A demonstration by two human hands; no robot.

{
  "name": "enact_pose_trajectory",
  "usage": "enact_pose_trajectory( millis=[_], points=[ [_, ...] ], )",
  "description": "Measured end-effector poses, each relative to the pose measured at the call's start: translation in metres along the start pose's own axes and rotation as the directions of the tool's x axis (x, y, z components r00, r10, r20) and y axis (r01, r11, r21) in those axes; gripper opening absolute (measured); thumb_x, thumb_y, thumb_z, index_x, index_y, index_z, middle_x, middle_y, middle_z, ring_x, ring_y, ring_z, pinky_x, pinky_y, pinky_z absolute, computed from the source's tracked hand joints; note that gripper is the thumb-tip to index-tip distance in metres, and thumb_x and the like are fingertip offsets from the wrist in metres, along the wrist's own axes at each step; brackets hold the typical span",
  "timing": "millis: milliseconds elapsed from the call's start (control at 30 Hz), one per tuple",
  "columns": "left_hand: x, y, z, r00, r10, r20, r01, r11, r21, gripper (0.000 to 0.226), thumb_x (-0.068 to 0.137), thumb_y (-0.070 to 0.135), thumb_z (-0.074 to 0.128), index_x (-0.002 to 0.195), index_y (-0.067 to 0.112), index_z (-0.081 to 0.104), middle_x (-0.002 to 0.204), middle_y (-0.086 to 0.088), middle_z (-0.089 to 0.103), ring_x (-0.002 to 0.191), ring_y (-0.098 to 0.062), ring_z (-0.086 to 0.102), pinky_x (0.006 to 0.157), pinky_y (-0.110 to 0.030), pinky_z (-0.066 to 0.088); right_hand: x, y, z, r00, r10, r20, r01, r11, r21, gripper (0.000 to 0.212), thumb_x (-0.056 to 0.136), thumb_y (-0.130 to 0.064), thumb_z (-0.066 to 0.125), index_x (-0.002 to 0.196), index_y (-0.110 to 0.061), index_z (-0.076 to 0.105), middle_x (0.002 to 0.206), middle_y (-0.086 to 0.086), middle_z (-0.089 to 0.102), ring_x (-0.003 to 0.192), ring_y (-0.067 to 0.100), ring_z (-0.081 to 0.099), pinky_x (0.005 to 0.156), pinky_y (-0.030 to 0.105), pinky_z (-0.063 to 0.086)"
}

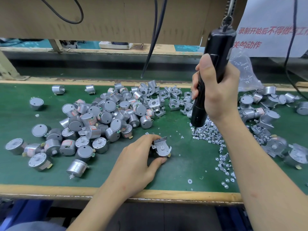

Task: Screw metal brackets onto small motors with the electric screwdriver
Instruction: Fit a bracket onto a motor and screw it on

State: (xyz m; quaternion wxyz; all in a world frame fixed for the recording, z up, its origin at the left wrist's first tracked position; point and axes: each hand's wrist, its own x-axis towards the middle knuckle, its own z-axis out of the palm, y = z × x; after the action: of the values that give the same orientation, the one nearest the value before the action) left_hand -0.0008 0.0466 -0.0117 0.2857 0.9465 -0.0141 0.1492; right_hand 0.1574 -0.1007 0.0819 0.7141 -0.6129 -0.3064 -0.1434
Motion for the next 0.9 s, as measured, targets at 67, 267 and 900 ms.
enact_pose_trajectory(
  millis=[67, 267, 900],
  points=[
    [0.000, 0.000, 0.000, 1.000, 0.002, 0.001, -0.002, 1.000, 0.004, 0.043, 0.084, 0.036, 0.074, 0.121, 0.030, 0.053, 0.097, 0.054, 0.039, 0.078, 0.021, 0.045, 0.071, -0.001, 0.032, 0.000, 0.000, 0.000, 1.000, 0.002, -0.001, -0.002, 1.000, 0.003, 0.045, 0.093, -0.045, 0.062, 0.087, -0.001, 0.055, 0.057, 0.000, 0.053, 0.044, 0.023, 0.050, 0.047, 0.029, 0.043],
    [0.000, 0.001, -0.001, 1.000, 0.005, 0.005, -0.005, 1.000, 0.008, 0.043, 0.084, 0.036, 0.075, 0.121, 0.029, 0.053, 0.098, 0.055, 0.039, 0.079, 0.020, 0.046, 0.071, -0.001, 0.032, -0.002, 0.001, 0.000, 1.000, -0.010, 0.005, 0.010, 1.000, -0.014, 0.046, 0.093, -0.045, 0.062, 0.087, 0.000, 0.055, 0.057, -0.001, 0.053, 0.045, 0.024, 0.052, 0.047, 0.030, 0.043],
    [0.000, 0.000, 0.000, 1.000, 0.006, 0.005, -0.006, 1.000, -0.001, 0.043, 0.083, 0.035, 0.075, 0.120, 0.029, 0.053, 0.096, 0.055, 0.039, 0.078, 0.021, 0.044, 0.071, -0.002, 0.032, -0.010, -0.007, 0.014, 0.999, 0.029, 0.043, -0.033, 0.995, 0.092, 0.050, 0.092, -0.043, 0.059, 0.085, 0.006, 0.053, 0.058, 0.005, 0.052, 0.044, 0.025, 0.049, 0.048, 0.029, 0.042]
  ],
)
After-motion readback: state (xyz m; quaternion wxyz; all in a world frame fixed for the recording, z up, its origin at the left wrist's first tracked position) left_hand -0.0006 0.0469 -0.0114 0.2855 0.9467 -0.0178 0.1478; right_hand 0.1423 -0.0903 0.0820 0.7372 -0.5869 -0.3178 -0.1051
